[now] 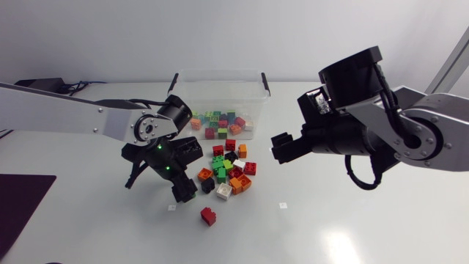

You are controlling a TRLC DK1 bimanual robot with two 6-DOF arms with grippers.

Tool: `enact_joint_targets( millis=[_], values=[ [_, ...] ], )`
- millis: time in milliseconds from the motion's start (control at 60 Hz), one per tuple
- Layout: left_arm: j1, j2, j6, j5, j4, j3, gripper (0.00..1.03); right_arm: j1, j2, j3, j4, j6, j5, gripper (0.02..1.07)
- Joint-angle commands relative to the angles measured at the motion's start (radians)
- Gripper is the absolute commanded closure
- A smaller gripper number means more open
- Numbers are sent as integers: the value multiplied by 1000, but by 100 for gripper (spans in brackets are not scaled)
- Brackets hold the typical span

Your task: Place the duplo bricks in the container

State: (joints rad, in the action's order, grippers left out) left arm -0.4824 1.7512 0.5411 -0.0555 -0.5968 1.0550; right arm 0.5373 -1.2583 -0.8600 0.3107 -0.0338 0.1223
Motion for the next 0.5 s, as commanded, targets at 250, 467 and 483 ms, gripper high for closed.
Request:
enact_joint_targets(
  millis=[250,467,483],
  values=[
    [4,80,91,-12,-15,19,30,66,76,59,47,44,-21,10],
    [10,99,89,-12,-15,17,56,138,106,85,88,49,-21,10],
    [10,100,89,-14,-15,16,60,144,108,87,90,49,-23,10]
  ],
)
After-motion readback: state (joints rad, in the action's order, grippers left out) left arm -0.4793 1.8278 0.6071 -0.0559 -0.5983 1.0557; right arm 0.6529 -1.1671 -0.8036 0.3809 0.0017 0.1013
